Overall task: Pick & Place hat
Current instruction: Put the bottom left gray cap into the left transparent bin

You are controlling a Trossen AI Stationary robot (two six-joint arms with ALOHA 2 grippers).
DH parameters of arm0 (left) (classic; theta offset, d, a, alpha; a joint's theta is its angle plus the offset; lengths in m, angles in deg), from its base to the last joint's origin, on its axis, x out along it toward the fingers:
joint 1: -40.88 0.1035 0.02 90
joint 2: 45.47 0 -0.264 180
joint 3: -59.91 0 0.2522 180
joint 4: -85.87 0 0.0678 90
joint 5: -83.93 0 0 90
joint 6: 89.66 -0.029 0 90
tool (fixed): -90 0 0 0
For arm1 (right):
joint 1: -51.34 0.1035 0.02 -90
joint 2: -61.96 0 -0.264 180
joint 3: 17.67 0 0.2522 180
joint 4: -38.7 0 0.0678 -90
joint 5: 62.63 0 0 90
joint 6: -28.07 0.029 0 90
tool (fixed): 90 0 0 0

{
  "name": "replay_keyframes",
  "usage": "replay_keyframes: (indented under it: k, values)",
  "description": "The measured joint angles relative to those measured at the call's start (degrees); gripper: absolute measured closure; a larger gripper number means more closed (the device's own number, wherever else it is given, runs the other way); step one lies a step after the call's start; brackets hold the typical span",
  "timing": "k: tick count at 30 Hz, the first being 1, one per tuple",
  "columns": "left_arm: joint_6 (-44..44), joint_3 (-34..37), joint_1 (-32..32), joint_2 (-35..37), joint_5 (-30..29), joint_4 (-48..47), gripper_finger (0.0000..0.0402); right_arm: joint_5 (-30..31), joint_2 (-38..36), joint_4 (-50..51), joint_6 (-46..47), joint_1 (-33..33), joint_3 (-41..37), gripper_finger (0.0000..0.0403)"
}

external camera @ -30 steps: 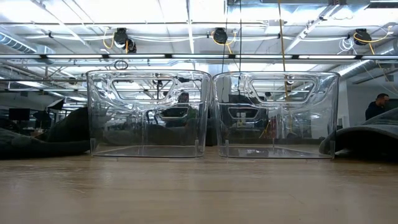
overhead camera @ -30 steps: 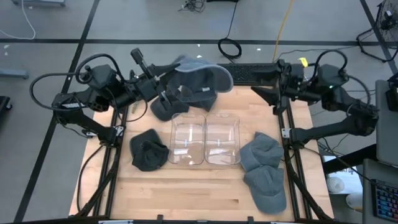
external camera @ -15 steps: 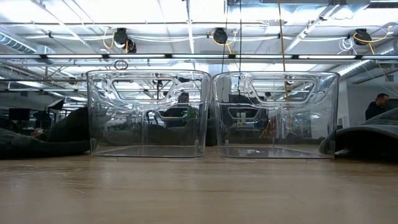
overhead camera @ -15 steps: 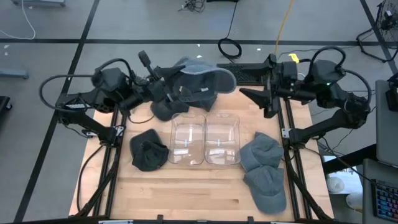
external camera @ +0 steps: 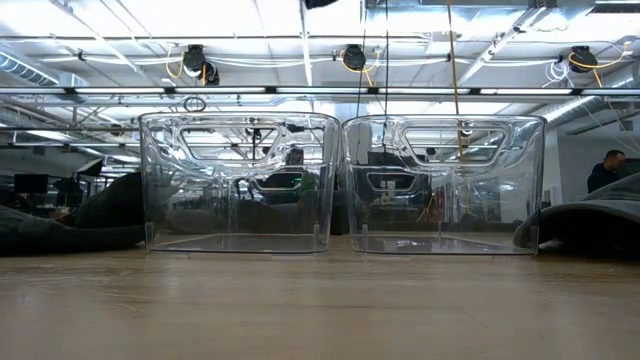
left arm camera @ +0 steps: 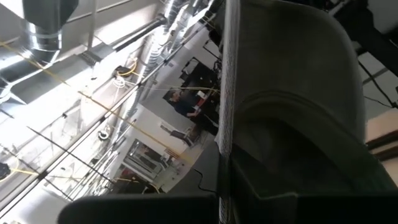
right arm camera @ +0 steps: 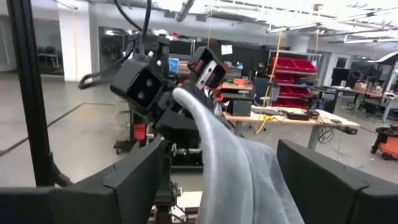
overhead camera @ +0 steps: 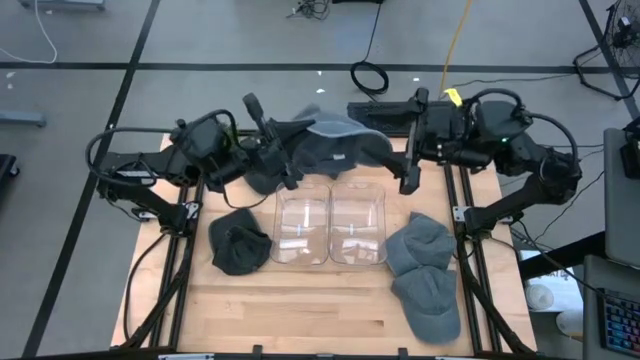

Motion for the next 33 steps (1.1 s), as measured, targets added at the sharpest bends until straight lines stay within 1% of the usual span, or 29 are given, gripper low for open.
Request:
replay_keyframes:
  k: [4,8,11,19,22,23,26,29,31,33]
  values:
    - [0.06,0.0,-0.26,0.18,-0.15,0.28,0.0392,-0.07,0.25,1.01,1.31,0.02,0.0,0.0129]
    - [0.17,0.0,-0.61,0.15,-0.48,0.21,0.0392,-0.08,-0.11,0.72,1.02,0.58,0.0,0.0174]
    - [-0.01,0.0,-0.82,0.16,-1.48,0.23,0.0392,-0.13,-0.21,0.69,1.1,0.7,0.02,0.0215]
    - [-0.06,0.0,-0.85,0.17,-1.77,-0.01,0.0392,0.03,-1.23,1.11,2.94,0.68,0.02,0.0341]
    - [-0.24,0.0,-0.9,0.16,-2.41,1.0,0.0392,0.65,-1.75,2.73,2.23,0.63,0.02,0.0384]
    - [-0.23,0.0,-0.88,0.12,-2.69,1.58,0.0392,0.96,-1.77,3.17,1.93,0.61,0.03,0.0391]
    - [-0.55,0.02,-0.9,0.09,-2.89,2.32,0.0392,0.98,-1.94,3.82,0.82,0.59,0.04,0.0393]
    - [-0.25,0.02,-0.9,0.06,-2.81,2.41,0.0392,1.37,-1.96,4.04,-2.77,0.62,0.04,0.0398]
    - [1.19,0.02,-0.85,0.06,-2.34,2.51,0.0381,2.89,-1.97,4.05,-4.76,0.63,0.04,0.04]
    - [3.11,0.02,-0.88,0.06,-1.46,3.02,0.0363,2.93,-2.31,4.34,-5.82,0.63,0.04,0.0401]
